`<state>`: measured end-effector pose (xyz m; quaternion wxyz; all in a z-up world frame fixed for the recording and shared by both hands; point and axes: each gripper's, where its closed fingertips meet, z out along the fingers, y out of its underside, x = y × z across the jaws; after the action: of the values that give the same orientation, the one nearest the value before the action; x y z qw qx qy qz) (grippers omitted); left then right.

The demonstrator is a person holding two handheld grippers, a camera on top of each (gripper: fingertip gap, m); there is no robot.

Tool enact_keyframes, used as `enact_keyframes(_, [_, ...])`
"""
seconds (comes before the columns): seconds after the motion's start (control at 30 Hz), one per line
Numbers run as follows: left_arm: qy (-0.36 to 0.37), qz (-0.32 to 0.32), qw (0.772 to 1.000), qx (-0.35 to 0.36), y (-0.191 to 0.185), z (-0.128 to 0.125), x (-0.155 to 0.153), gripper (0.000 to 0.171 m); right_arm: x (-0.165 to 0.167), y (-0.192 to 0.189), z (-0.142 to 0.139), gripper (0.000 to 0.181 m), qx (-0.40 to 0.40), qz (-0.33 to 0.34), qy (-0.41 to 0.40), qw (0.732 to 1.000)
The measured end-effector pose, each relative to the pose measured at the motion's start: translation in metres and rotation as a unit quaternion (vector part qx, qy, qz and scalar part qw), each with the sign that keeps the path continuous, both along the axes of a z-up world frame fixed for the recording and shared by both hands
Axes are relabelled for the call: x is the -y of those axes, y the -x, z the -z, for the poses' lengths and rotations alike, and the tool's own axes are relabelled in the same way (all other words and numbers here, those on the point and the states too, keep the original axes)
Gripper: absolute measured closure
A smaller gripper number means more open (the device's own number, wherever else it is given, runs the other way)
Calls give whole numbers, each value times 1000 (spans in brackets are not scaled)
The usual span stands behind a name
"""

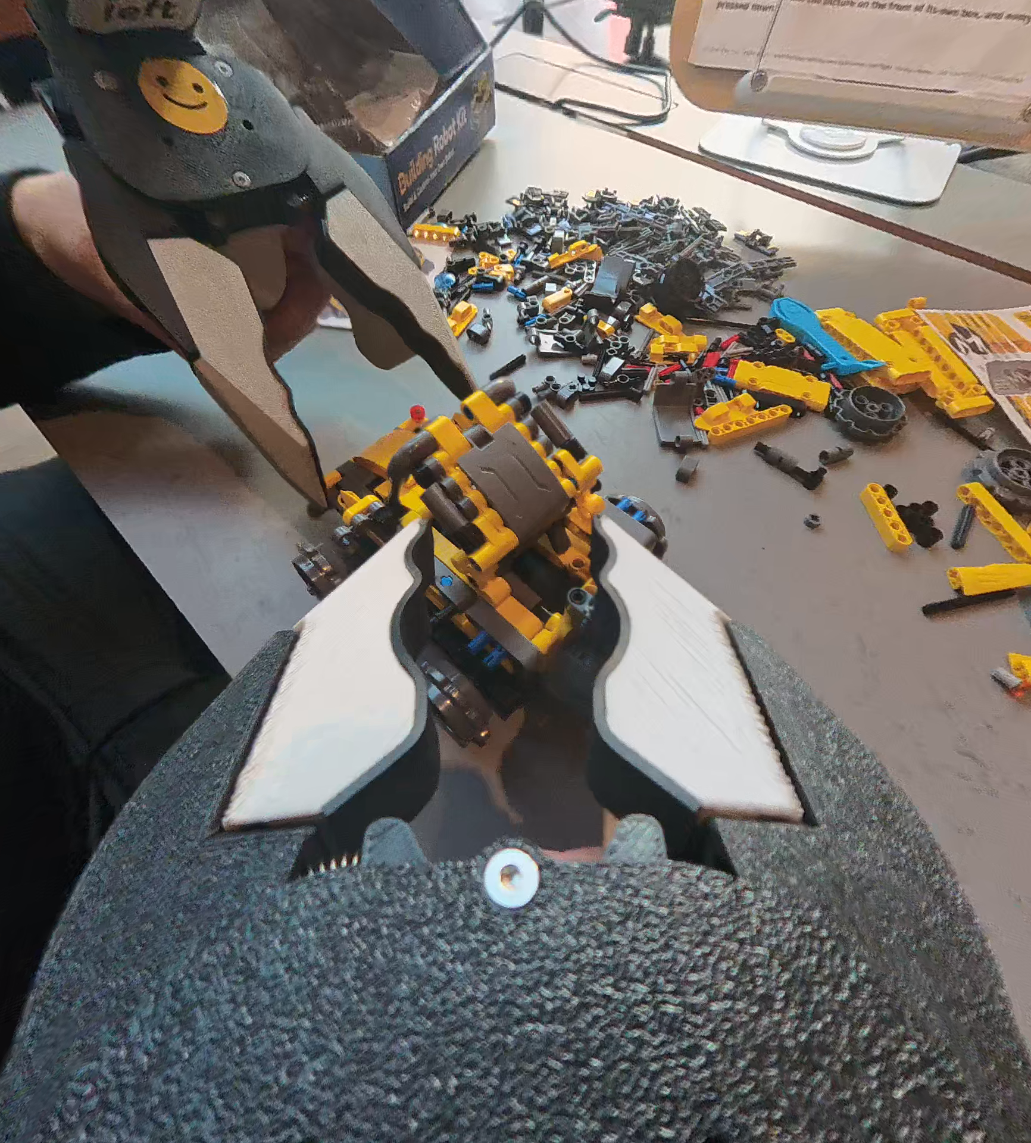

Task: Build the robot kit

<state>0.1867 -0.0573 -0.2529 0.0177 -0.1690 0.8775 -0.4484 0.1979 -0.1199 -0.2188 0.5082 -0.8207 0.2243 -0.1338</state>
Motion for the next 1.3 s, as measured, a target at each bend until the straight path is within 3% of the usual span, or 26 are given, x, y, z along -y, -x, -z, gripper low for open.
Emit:
enact_keyframes(0.13, [-31,3,999,14,5,12,5,88,-2,-3,9,146,22,1,45,999])
enact_keyframes(0.2, [-39,5,999,30,8,14,6,87,1,-5,10,159,19,9,37,999])
enact_keyframes(0.33, [-25,34,999,11,26,12,10,94,17,-16,10,167,-25,42,-22,999])
enact_keyframes(0.5, [12,14,1000,-9,20,4,5,96,31,-24,5,152,-54,64,-73,994])
enact_keyframes(0.67, [30,-30,999,-15,11,-3,3,97,42,-30,-7,153,-65,73,-129,987])
enact_keyframes(0.9, [29,-44,998,-15,8,-8,25,94,28,-16,21,150,-73,17,-87,993])
enact_keyframes(1.17, [-21,-10,1000,-18,20,6,39,92,43,-20,25,147,0,46,-17,999])
enact_keyframes(1.3, [7,-6,999,-38,22,-4,36,97,50,-17,22,153,14,50,-23,998])
